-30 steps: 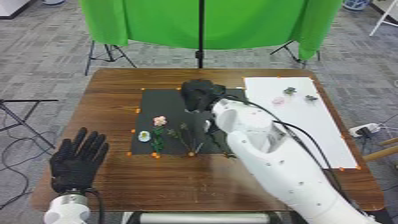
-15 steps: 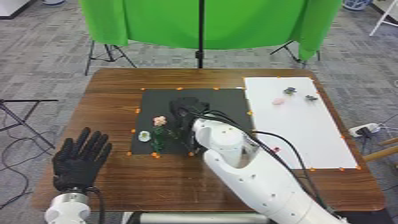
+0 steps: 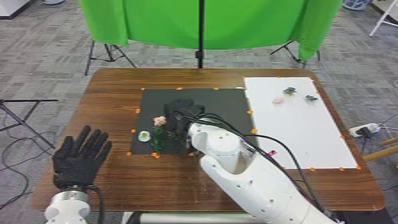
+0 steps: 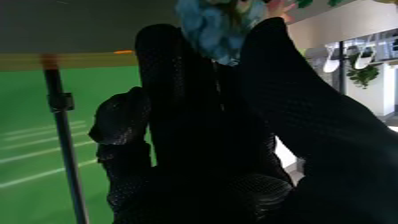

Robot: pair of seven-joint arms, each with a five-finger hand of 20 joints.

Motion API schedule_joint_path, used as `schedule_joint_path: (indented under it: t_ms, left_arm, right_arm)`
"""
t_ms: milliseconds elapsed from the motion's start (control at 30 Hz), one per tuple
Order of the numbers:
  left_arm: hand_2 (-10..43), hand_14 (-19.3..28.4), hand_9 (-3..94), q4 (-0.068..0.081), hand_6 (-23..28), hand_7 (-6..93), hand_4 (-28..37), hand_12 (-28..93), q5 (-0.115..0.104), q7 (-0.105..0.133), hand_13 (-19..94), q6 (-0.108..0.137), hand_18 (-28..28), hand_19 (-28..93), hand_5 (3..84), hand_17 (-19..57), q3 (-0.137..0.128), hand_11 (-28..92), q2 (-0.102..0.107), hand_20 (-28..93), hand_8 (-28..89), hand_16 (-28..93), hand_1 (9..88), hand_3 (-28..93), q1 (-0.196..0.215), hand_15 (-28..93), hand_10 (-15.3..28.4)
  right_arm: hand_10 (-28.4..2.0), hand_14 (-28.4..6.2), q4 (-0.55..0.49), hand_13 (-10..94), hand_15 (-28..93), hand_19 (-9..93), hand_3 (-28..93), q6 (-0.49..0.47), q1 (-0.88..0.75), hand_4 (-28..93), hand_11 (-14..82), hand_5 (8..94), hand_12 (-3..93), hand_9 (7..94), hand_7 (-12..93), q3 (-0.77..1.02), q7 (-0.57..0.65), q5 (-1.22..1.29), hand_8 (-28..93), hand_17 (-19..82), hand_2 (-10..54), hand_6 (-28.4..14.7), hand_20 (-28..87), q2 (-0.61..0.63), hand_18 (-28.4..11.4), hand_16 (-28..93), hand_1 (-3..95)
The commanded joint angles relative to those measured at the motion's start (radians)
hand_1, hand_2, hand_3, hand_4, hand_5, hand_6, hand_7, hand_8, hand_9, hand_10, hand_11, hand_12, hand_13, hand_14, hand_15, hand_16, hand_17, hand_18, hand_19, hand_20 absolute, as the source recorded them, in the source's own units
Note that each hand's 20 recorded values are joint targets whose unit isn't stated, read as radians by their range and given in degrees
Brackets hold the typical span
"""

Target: Arrange flowers

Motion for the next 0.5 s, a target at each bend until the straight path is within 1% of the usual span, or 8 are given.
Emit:
schedule_joint_path:
  t_ms: [33,100,167,267,333,400,433,500]
  left_arm:
    - [14.8,17.1,41.8,0.004,9.0,11.2,-28.3,12,-0.012,0.01,32,0.009,14.3,36,41.5,-6.4,-0.001,25,-0.003,13,-10,-7,26.7,80,0.014,41,16.7]
    - [14.7,17.1,41.8,0.002,9.1,11.3,-28.3,12,-0.014,0.014,32,0.012,14.3,36,41.3,-6.4,-0.002,25,-0.004,13,-10,-7,26.8,80,0.018,41,16.7]
    - [14.7,17.0,41.8,0.0,9.1,11.3,-28.3,12,-0.012,0.016,32,0.008,14.4,36,41.1,-6.4,-0.002,25,-0.005,13,-10,-7,26.9,80,0.023,41,16.6]
    - [14.6,17.1,41.7,-0.001,9.1,11.3,-28.3,12,-0.013,0.015,32,0.01,14.3,36,41.0,-6.4,0.0,25,-0.008,13,-10,-7,26.9,80,0.023,41,16.5]
    - [14.6,17.0,41.7,-0.001,9.1,11.3,-28.3,12,-0.011,0.014,32,0.006,14.3,36,41.0,-6.4,0.0,25,-0.01,13,-10,-7,26.9,80,0.025,41,16.5]
    - [14.5,17.0,41.7,0.0,9.2,11.3,-28.3,12,-0.009,0.01,32,0.007,14.4,36,41.0,-6.4,-0.002,25,-0.013,13,-10,-7,27.0,80,0.024,41,16.5]
    - [14.5,17.0,41.7,-0.003,9.2,11.4,-28.3,12,-0.011,0.013,32,0.01,14.4,36,41.1,-6.4,-0.003,25,-0.015,13,-10,-7,27.0,80,0.029,41,16.6]
    - [14.5,17.0,41.7,-0.001,9.2,11.4,-28.3,12,-0.012,0.016,32,0.009,14.3,36,41.1,-6.3,-0.005,25,-0.02,13,-10,-7,27.0,80,0.029,41,16.6]
  right_arm:
    - [-16.4,-12.3,-0.017,57,60,93,79,-0.038,-0.003,-28,29.0,59.1,19.1,60.3,23,0.012,-0.01,-0.011,-16,33,-9.5,-3.1,45,0.001,-24.3,28,49.9]
    - [-16.5,-12.7,-0.024,56,61,93,79,-0.041,-0.005,-28,28.8,58.3,19.1,60.0,21,0.014,-0.013,-0.008,-16,33,-9.5,-3.4,45,0.003,-24.4,27,49.4]
    - [-16.5,-12.9,-0.036,56,61,93,81,-0.043,-0.007,-28,28.7,57.7,19.0,59.8,19,0.013,-0.01,-0.008,-15,33,-9.5,-3.6,45,0.008,-24.4,26,48.2]
    - [-16.8,-13.3,-0.049,56,62,93,82,-0.045,-0.013,-28,28.2,56.8,18.9,59.6,18,0.026,0.0,0.008,-14,33,-9.5,-3.8,45,0.011,-24.5,24,47.2]
    - [-17.0,-13.7,-0.07,55,63,93,82,-0.044,-0.021,-28,27.9,56.5,18.8,59.4,17,0.049,0.012,0.032,-14,32,-9.5,-4.1,45,0.014,-24.6,22,46.0]
    - [-17.1,-13.9,-0.086,55,64,93,82,-0.004,-0.024,-28,27.8,56.3,18.9,59.3,16,0.07,0.044,0.064,-13,32,-9.5,-4.3,45,0.022,-24.6,22,45.3]
    - [-17.3,-13.9,-0.093,55,64,93,82,0.03,-0.023,-28,27.7,56.0,18.9,59.3,16,0.078,0.074,0.106,-13,32,-9.5,-4.4,45,0.025,-24.6,21,44.4]
    - [-17.8,-14.3,-0.096,55,64,92,80,0.09,-0.016,-28,27.6,55.9,18.9,59.5,16,0.104,0.123,0.142,-13,32,-9.5,-4.6,45,0.031,-24.7,21,42.5]
